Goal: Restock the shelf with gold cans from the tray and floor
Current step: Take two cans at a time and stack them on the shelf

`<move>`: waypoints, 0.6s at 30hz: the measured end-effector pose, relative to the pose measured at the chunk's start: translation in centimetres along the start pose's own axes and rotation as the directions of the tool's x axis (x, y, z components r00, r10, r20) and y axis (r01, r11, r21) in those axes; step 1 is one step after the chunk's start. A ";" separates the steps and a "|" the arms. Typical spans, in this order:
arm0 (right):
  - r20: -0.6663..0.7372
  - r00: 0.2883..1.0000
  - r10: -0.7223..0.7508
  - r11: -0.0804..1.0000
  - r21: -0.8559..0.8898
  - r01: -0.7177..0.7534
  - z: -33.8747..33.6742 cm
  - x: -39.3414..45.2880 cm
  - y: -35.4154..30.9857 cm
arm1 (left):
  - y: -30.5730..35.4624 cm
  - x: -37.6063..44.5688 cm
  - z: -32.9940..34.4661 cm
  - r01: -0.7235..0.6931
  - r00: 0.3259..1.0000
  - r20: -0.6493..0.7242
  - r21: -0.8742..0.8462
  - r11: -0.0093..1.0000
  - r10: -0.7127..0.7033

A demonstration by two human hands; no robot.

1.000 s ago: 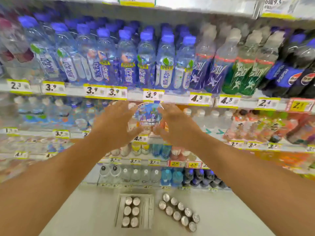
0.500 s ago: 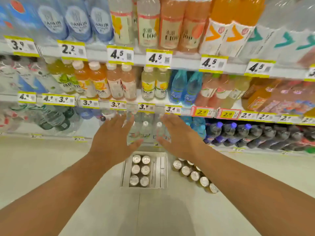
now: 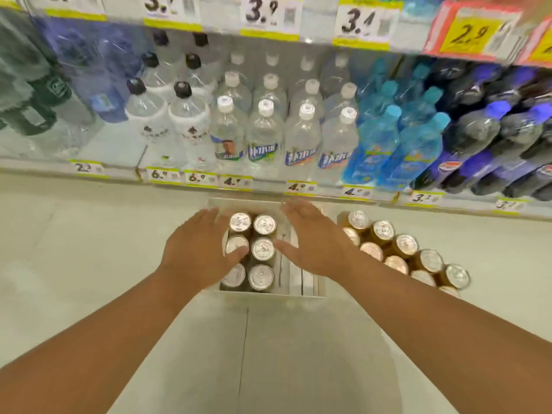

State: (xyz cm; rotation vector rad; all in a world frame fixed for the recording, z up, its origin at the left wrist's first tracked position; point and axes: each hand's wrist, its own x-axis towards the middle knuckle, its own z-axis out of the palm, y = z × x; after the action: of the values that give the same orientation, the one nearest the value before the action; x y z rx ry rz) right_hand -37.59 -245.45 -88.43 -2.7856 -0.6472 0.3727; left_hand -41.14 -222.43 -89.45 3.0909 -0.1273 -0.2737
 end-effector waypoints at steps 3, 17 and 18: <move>0.000 1.000 -0.001 0.999 0.038 0.001 4.0 1.0 0.9 | -0.2 0.4 4.2 0.047 0.998 0.042 -0.047 0.998 -0.045; 0.159 0.983 0.086 0.984 0.141 -0.109 11.1 2.7 1.1 | 1.6 1.4 9.1 0.155 0.971 0.185 -0.011 0.988 -0.150; 0.173 0.981 0.092 0.981 0.154 -0.119 11.4 2.9 1.0 | 1.8 1.3 9.2 0.193 0.961 0.206 -0.024 0.981 -0.184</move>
State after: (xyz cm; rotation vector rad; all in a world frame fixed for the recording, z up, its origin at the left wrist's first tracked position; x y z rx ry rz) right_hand -38.15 -242.88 -99.89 -2.6573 -0.4802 0.6534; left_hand -41.62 -224.63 -98.64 3.0253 0.1673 -0.5911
